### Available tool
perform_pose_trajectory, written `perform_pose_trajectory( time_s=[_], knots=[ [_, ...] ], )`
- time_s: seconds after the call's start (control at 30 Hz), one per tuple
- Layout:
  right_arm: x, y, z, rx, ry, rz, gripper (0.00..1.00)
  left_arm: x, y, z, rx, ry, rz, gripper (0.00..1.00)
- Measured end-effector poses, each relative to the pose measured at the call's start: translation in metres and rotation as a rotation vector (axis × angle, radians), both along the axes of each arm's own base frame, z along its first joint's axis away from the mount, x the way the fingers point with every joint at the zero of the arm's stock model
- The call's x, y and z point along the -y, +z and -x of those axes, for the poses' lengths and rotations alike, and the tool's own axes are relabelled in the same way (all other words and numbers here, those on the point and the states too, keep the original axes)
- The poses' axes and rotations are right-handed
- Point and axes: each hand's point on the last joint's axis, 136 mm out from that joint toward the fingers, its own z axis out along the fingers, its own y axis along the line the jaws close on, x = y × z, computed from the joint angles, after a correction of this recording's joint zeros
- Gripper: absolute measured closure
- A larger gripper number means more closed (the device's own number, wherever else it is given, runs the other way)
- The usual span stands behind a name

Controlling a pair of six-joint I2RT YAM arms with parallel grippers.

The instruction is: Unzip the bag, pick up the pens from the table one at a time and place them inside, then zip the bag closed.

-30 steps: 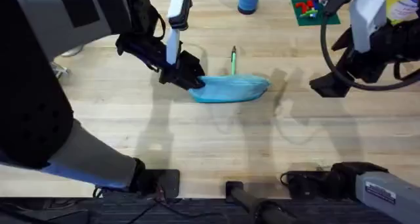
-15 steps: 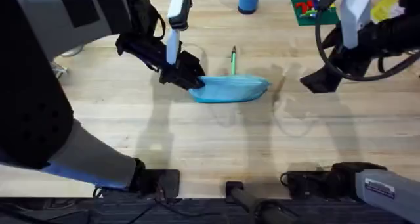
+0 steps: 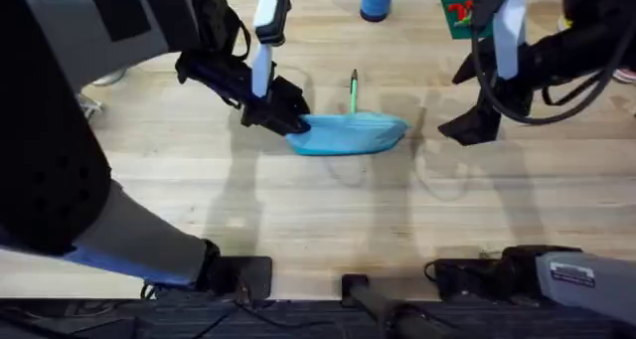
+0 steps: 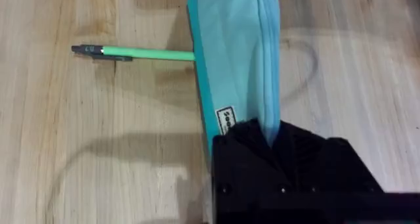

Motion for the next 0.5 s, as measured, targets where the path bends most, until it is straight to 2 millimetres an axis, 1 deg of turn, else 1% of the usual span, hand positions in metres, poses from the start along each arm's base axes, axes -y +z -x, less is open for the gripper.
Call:
perform_pose_trajectory(
  time_s=[0.27, 0.37, 0.5],
  knots=[
    [-0.009, -0.02, -0.001, -0.05, 0.075, 0.008, 0.004, 0.0, 0.0, 0.0, 0.0, 0.0, 0.0, 0.958],
    [-0.013, -0.023, -0.001, -0.055, 0.094, 0.008, 0.004, 0.0, 0.0, 0.0, 0.0, 0.0, 0.0, 0.958],
    [-0.019, -0.022, -0.008, -0.021, 0.114, 0.008, 0.005, 0.0, 0.0, 0.0, 0.0, 0.0, 0.0, 0.958]
  ],
)
